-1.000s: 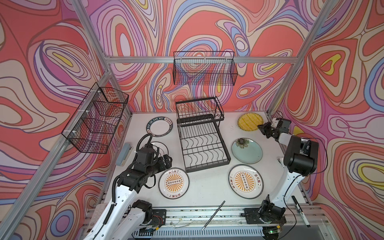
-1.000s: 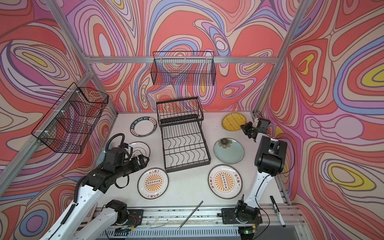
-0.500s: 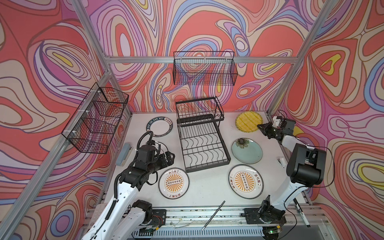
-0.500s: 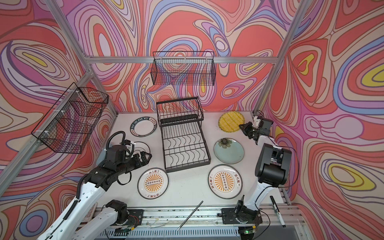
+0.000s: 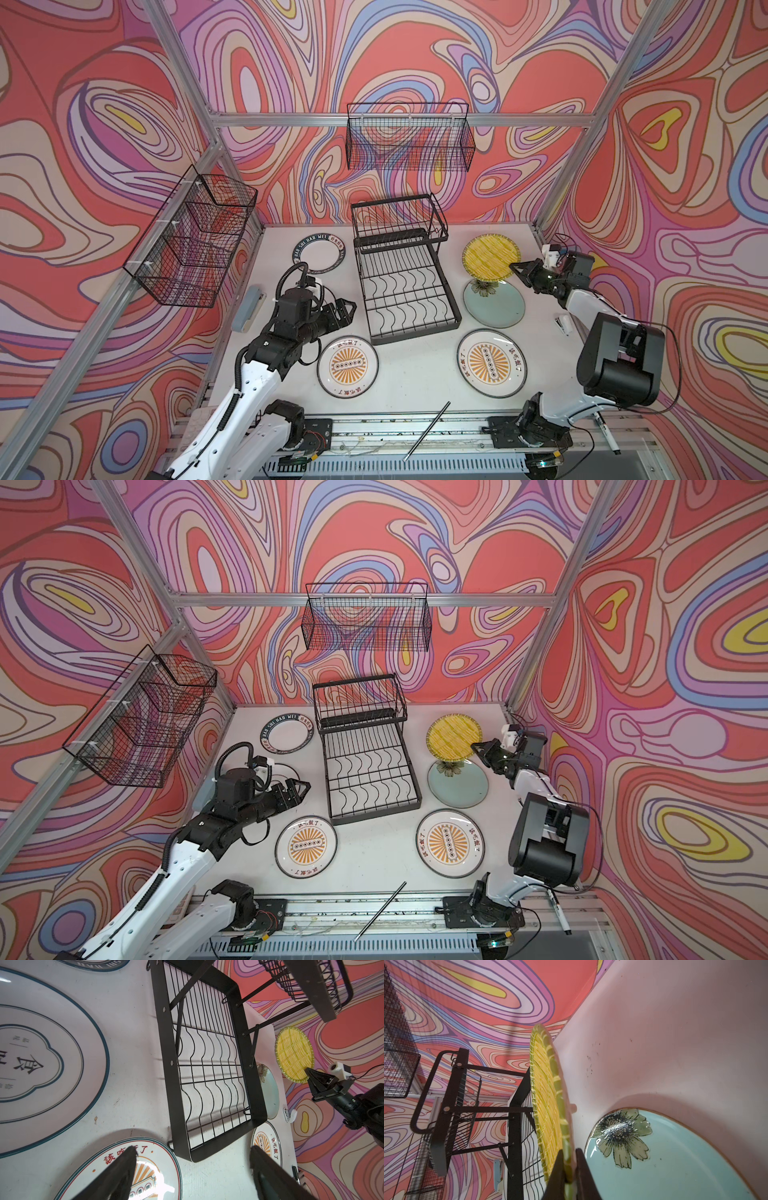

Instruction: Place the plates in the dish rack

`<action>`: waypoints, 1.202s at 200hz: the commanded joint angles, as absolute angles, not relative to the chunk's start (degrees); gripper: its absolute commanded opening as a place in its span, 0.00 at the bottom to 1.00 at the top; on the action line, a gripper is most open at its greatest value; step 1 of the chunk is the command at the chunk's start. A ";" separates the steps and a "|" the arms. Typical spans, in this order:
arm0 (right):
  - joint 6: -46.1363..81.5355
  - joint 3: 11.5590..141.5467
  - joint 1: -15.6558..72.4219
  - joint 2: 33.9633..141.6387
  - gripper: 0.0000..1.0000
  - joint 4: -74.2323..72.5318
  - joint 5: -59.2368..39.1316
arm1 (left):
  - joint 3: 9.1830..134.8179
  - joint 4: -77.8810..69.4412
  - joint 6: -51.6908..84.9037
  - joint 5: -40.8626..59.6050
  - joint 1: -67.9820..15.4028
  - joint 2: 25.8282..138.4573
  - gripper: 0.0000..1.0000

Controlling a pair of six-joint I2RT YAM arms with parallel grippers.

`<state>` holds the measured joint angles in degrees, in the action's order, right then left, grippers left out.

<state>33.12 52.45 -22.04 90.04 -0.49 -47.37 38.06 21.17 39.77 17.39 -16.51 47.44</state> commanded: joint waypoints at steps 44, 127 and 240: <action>33.09 45.25 -21.90 82.04 0.00 -2.26 -56.91 | 35.63 15.48 41.52 20.62 -16.69 48.13 0.87; 30.44 37.82 -17.56 71.45 0.00 2.46 -59.46 | 33.30 4.01 45.17 25.97 -16.94 53.45 0.81; 41.93 33.25 1.56 70.76 0.00 -12.54 -53.87 | 33.05 -7.96 47.26 28.89 -22.28 64.14 0.72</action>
